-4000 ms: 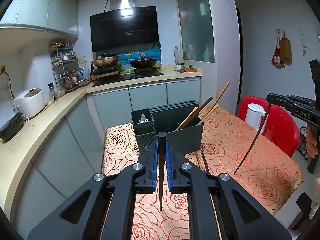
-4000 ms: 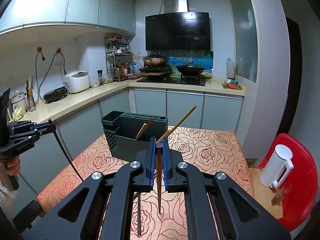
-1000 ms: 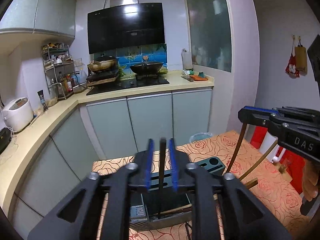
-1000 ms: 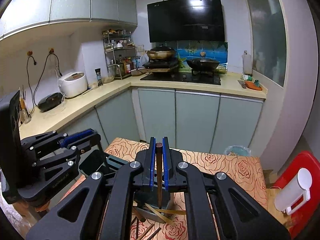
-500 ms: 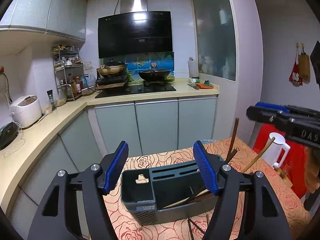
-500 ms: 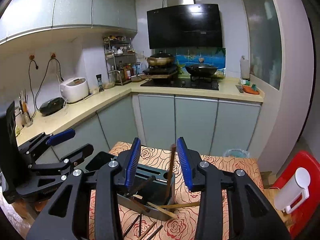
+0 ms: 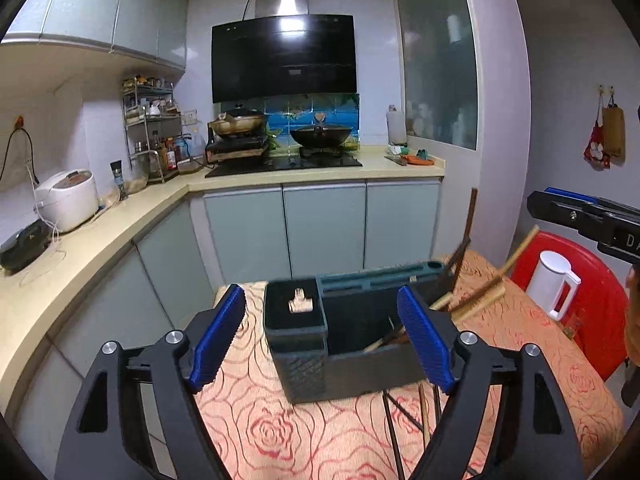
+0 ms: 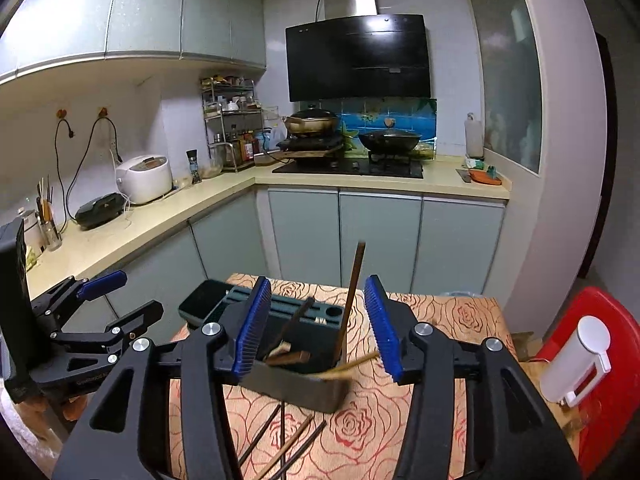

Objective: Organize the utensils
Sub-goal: 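Withdraw both open tools back over the remaining chopsticks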

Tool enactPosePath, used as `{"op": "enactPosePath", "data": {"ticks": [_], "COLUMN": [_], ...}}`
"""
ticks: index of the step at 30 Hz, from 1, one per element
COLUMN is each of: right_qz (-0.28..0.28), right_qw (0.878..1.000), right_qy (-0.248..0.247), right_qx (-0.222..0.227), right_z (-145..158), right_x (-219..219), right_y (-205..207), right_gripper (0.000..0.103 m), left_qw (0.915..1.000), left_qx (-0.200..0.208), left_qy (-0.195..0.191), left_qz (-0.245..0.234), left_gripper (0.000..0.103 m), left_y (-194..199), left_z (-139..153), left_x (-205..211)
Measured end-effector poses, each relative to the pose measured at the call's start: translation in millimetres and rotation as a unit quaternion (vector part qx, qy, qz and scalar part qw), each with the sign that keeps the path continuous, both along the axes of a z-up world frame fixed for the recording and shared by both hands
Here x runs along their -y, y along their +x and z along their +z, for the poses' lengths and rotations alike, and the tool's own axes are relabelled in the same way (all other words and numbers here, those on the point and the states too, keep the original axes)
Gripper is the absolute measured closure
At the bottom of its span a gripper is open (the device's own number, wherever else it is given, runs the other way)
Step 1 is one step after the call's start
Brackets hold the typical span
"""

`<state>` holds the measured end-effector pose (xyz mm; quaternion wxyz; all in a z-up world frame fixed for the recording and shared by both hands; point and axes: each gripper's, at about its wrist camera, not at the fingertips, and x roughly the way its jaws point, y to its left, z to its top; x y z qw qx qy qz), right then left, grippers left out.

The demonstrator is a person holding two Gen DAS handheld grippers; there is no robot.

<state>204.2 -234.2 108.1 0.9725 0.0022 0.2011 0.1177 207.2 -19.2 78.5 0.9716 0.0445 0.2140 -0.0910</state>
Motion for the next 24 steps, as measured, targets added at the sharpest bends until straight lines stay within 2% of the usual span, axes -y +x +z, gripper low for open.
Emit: {"op": "enactPosePath", "data": {"ticks": [6,9,18,24], "right_qz": [-0.003,-0.008,-0.027,-0.041], "right_qw": [1.0,1.0,0.999,0.998], "right_qy": [-0.012,-0.022,-0.029,-0.037], "right_qx": [-0.005,-0.006,-0.023,-0.019], "right_z": [-17,-28,-62,-75], "right_x": [-4,-6,-5,-6], "right_y": [-25,-39,-69,-81], "right_gripper": [0.053,0.048,0.047,0.039], "left_qw": [0.9999,0.9998,0.9996,0.9988], "left_qx": [-0.014,-0.019,-0.025,-0.046], "left_qy": [0.006,0.003,0.008,0.008], "left_qz": [0.003,0.002,0.006,0.015], "left_gripper": [0.025,0.023,0.02,0.019], "left_y": [-24,-35,-75,-87], "left_z": [-16,-22,-51,-74], "left_x": [-3,-5,-12,-18]}}
